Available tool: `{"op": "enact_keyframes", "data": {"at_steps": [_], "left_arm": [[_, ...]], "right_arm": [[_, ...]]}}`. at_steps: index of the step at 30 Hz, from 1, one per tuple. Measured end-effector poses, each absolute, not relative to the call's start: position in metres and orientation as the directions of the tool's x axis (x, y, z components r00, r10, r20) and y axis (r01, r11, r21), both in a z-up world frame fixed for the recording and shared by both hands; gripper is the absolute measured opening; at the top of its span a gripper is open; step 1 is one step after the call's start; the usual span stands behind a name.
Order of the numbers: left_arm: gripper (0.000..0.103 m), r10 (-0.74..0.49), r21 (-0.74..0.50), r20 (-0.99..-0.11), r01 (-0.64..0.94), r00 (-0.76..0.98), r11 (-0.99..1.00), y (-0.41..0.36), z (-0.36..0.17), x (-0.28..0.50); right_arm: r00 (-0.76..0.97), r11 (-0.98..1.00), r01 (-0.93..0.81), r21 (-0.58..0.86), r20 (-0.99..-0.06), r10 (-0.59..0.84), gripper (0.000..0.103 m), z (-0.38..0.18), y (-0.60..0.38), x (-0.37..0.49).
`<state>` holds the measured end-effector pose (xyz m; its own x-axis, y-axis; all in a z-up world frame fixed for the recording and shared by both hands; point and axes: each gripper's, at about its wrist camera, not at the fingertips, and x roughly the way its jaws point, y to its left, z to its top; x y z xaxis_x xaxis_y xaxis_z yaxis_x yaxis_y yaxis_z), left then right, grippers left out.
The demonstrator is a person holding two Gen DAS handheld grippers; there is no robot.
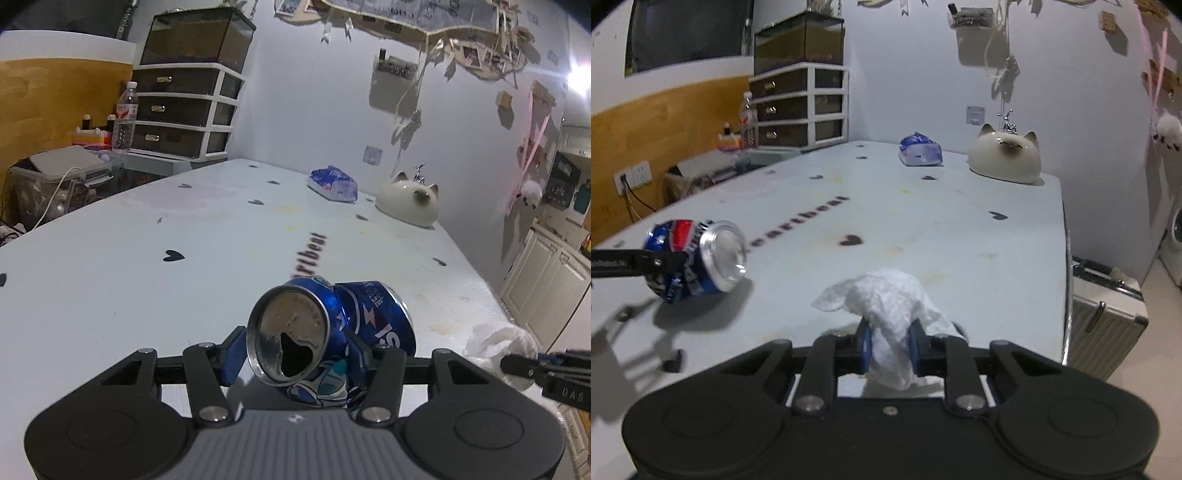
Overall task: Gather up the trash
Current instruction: 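Lift the Pepsi can and white tissue with both tools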
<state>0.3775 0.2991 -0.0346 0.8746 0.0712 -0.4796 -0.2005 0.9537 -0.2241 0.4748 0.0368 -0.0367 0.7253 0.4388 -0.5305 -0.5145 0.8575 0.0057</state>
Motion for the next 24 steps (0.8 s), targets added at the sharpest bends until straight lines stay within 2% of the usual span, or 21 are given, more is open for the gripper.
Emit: {"op": "enact_keyframes", "data": {"at_steps": [12,24], "left_arm": [[0.055,0.094,-0.230,-0.439,-0.213,0.893,0.950,0.260,-0.025,0.305],[0.055,0.128,-0.158,-0.413,-0.209,0.902,0.965,0.211,-0.010,0.240]], "right_arm": [[0.725,0.866,-0.495,0.062,-0.520,0.452,0.021,-0.024,0.016,0.398],[0.764,0.882,-0.463,0.087,-0.466,0.447,0.021,-0.008,-0.024,0.331]]}}
